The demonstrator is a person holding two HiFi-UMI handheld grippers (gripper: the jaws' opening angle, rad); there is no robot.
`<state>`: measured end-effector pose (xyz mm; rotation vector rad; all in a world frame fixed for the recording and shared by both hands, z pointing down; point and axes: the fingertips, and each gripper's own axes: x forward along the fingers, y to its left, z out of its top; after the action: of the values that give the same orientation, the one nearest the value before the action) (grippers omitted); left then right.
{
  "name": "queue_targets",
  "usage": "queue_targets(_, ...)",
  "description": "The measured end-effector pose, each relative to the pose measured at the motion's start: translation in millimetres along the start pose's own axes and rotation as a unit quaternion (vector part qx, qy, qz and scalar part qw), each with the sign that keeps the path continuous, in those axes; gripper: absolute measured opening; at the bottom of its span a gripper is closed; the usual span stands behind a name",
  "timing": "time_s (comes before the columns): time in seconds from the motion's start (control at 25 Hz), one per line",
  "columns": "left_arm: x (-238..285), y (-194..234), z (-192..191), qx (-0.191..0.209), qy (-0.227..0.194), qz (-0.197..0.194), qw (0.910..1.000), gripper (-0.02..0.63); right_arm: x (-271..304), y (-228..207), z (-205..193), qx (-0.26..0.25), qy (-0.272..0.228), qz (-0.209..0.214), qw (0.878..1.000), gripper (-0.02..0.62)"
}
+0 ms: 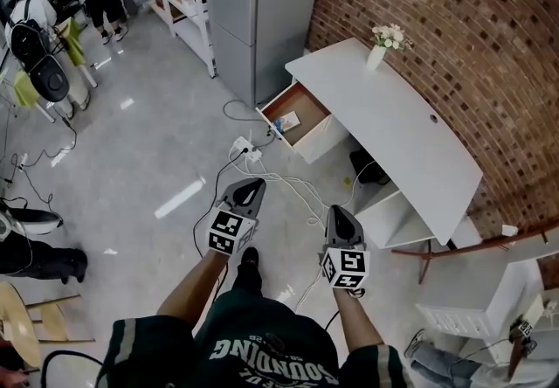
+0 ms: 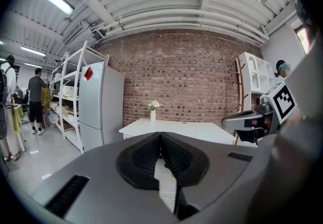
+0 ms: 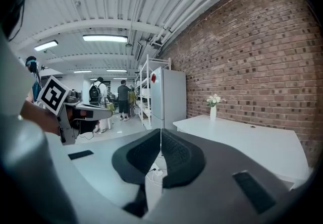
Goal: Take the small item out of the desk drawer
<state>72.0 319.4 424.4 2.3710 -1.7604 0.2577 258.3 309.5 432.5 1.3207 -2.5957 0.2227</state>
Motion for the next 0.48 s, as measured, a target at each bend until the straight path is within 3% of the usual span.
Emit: queue_targets(0.48,59.5,66.6,8.3,-0.008,0.011,-0.025,0.9996,0.015,85.7,7.4,18.8,0.002,0.017,-0.008,1.0,0.025)
